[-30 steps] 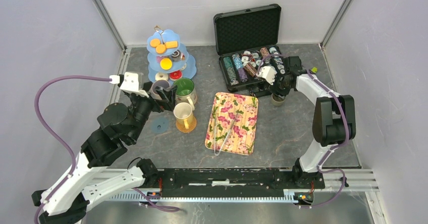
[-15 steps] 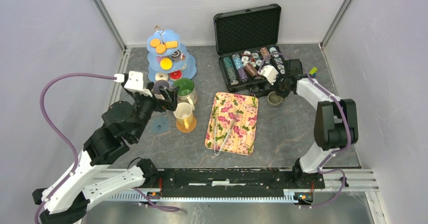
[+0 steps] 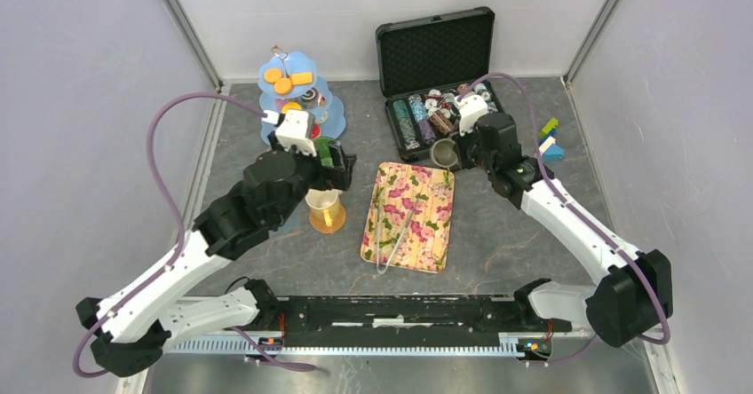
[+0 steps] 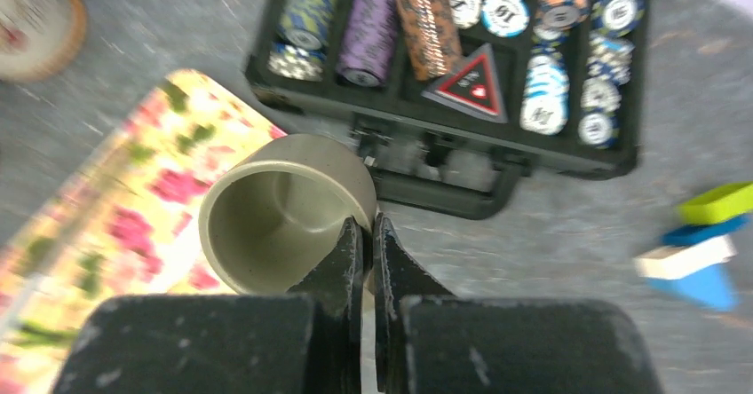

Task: Serve the afternoon tea
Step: Pick up the cup at the center of the board.

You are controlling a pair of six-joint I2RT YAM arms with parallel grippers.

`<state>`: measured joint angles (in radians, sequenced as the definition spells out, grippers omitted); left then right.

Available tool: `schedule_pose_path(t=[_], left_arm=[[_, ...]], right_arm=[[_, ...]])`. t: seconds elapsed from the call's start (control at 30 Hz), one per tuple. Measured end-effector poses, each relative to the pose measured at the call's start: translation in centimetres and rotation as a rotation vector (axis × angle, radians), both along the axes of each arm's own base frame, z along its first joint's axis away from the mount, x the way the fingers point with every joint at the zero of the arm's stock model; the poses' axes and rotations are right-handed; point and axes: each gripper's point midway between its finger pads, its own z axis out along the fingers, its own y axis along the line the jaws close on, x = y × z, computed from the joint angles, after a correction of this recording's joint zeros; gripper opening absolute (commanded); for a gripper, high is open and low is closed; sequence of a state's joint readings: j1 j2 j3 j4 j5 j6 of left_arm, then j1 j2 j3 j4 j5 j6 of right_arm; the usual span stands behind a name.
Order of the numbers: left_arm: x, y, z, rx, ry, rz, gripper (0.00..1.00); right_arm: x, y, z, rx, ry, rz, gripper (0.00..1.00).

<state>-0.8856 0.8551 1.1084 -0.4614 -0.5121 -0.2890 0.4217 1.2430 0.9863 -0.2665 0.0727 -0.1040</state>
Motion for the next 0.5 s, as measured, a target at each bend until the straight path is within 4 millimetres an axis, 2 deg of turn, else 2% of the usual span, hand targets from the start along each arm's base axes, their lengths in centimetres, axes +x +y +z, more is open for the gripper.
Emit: schedule_pose_path(t=[0.1,0.27,0.33,0.5], left_arm=[[0.5,-2.1,-1.7,-0.024,0.071,-0.028,0.97],[1.3,-6.0,-4.2,-0.112,0.191,-0.068,0.89],[1.6,-7.1,-5.0,-0.146,0.228,-0.072,0.93],[2.4,-9.7,-7.3,-0.179,0.294,-0.050,0.91]], right_arm=[[-0.4,2.0,0.4,0.179,0.015,-0.072,0.00],[-2.4,3.9,-0.5,0.367,0.054,-0.205,0.00],[-2.6,4.8,-0.1,0.427,0.048,-0.239,0.00],[-2.5,6.6,1.5,0.544,0.008,-0.266,0.00]])
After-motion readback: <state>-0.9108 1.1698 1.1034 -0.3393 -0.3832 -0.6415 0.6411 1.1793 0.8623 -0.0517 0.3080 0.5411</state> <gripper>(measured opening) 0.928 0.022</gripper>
